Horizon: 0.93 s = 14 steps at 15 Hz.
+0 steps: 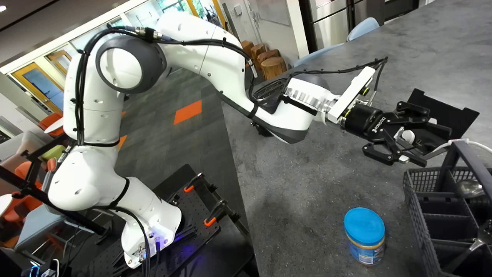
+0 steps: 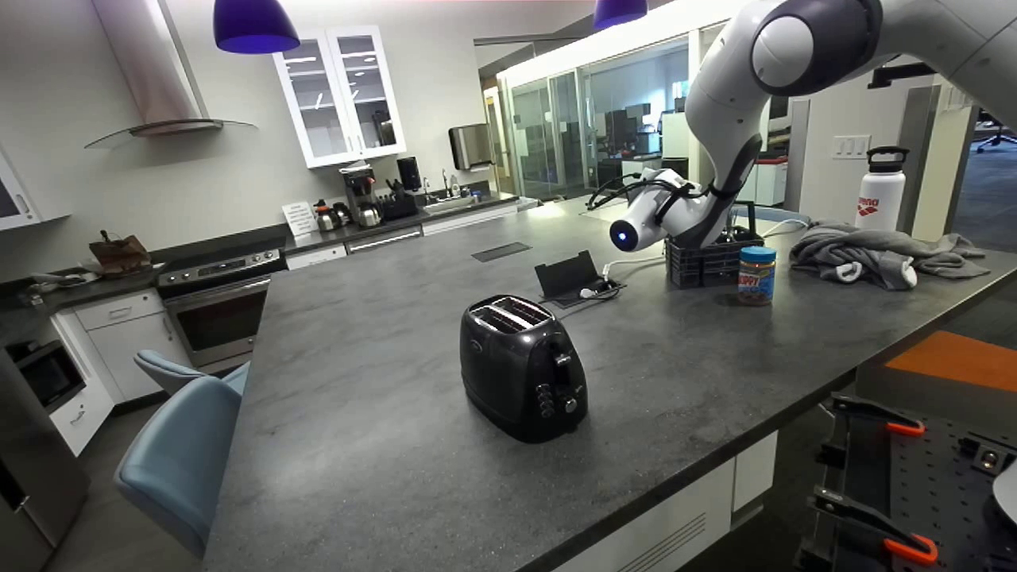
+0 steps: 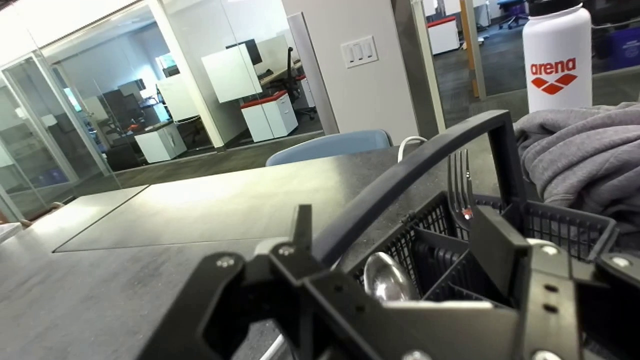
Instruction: Pick up the spoon and place it in the utensil holder
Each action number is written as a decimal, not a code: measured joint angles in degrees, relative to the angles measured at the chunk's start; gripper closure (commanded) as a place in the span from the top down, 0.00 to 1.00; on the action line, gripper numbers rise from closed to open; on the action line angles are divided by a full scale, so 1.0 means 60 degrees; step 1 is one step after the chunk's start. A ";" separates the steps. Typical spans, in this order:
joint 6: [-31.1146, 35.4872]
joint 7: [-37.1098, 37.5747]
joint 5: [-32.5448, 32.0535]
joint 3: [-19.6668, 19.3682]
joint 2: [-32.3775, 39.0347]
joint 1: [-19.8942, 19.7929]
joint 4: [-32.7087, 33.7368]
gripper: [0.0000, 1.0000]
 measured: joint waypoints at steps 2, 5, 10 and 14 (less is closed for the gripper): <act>-0.0010 0.0005 0.0051 0.0000 -0.0225 0.0055 -0.0053 1.00; -0.0342 -0.0068 0.0846 0.0076 -0.0796 0.0171 -0.0231 1.00; -0.0915 -0.1722 0.3940 0.0559 -0.2229 0.0136 -0.0642 1.00; -0.1019 -0.2360 0.5315 0.0692 -0.3279 0.0133 -0.0940 1.00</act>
